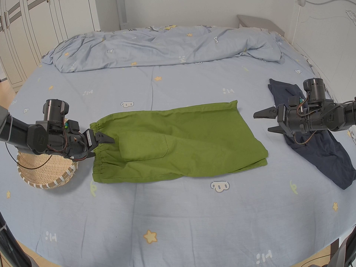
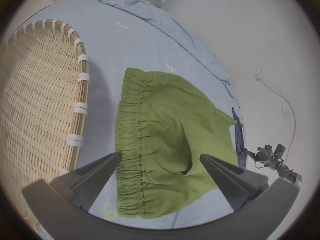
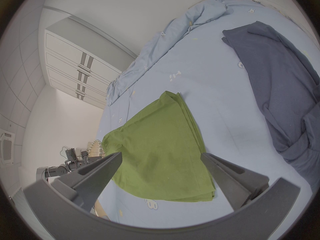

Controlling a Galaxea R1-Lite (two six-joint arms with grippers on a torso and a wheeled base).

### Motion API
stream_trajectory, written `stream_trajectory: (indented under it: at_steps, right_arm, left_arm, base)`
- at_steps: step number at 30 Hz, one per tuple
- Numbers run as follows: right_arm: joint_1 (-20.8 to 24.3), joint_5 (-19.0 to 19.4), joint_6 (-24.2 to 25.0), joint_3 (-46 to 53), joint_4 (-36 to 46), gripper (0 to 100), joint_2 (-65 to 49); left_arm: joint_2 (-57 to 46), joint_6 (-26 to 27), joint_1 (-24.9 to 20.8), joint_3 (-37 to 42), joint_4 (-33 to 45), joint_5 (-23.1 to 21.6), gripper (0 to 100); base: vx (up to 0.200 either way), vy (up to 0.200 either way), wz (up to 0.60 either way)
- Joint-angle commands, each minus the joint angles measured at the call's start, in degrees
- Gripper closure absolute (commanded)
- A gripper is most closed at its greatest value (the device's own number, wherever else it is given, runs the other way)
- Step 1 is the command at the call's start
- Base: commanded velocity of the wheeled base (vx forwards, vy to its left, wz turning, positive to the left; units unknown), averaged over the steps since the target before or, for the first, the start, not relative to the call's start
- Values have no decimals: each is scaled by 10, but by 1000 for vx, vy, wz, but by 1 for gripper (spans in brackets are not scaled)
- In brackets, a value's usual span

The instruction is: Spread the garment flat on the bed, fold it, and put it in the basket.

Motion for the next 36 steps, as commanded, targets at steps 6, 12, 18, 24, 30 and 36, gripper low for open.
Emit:
stream_trajectory:
  at_steps: [6,12,18,24,30,36]
  right_arm:
    - [0,-1,0,4,-1,0,0]
    - [0,-1,0,4,-1,0,0]
    - [-1,-2,0,4,-1,0,-1]
    - [-3,-2,0,3,-2,0,-1]
    - [-7,-2,1,3,-2,0,-1]
    - [-15,-2,0,6,-1,0,1]
  left_arm:
    - [60,5,-16,-5,-3,33,0]
    - [59,3,-16,-6,-3,32,0]
    - [65,-34,0,-11,-18,-29,0]
    - [77,-51,18,-21,-18,-85,0]
    - [90,-53,19,-30,-18,-85,0]
    - [85,-53,18,-31,-18,-85,100]
  base:
    - [0,0,0]
    - [0,0,0]
    - [0,0,0]
    - [0,0,0]
    - [0,0,0]
    - [0,0,0]
